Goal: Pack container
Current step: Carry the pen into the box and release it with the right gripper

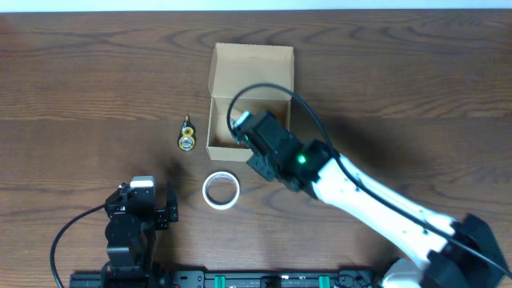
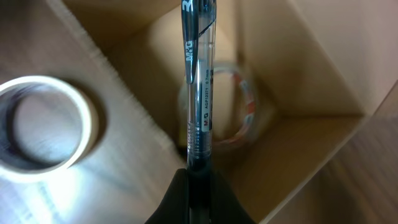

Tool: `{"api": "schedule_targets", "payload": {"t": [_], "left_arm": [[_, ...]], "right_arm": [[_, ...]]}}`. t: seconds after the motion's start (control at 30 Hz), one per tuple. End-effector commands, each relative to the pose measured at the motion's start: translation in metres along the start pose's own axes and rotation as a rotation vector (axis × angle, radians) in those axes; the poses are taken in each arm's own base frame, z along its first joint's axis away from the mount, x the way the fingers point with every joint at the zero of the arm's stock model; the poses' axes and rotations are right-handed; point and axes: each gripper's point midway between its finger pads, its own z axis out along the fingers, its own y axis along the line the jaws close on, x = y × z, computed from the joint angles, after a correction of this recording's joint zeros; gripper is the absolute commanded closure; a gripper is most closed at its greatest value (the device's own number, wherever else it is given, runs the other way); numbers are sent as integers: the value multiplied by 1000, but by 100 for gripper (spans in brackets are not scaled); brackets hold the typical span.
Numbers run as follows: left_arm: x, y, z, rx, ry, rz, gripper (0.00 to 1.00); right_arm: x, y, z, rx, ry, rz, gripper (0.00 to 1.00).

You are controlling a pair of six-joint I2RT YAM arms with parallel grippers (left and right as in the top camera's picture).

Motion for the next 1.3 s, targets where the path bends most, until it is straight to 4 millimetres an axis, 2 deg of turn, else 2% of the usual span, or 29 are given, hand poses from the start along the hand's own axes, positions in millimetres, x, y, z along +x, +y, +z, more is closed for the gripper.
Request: {"api": "schedule_targets", "payload": {"t": [0.0,0.13,0.53,1.07,1.1,1.13,1.23,1.27], "left_arm": [[5,2,2,-14,10,9,5],[5,2,2,-14,10,9,5],[5,2,2,-14,10,9,5],[5,2,2,-14,10,9,5],[5,2,2,-14,10,9,5],[5,2,2,-14,10,9,4],[5,2,2,-14,10,9,5],[5,2,2,-14,10,9,5]], "right_arm": [[-22,-20,4,39,-26,-8,99],[-28,-36,12,55,-21,-10,99],[-12,-41,24,13,41,-20,99],[12,-29,59,-29,145,-37,99],[12,-29,59,-28,144,-37,96],[11,-29,60,-27,138,-37,87],[7,-30,60,-24,124,-35,73],[6,-30,60,-23,119,-34,70]]}}
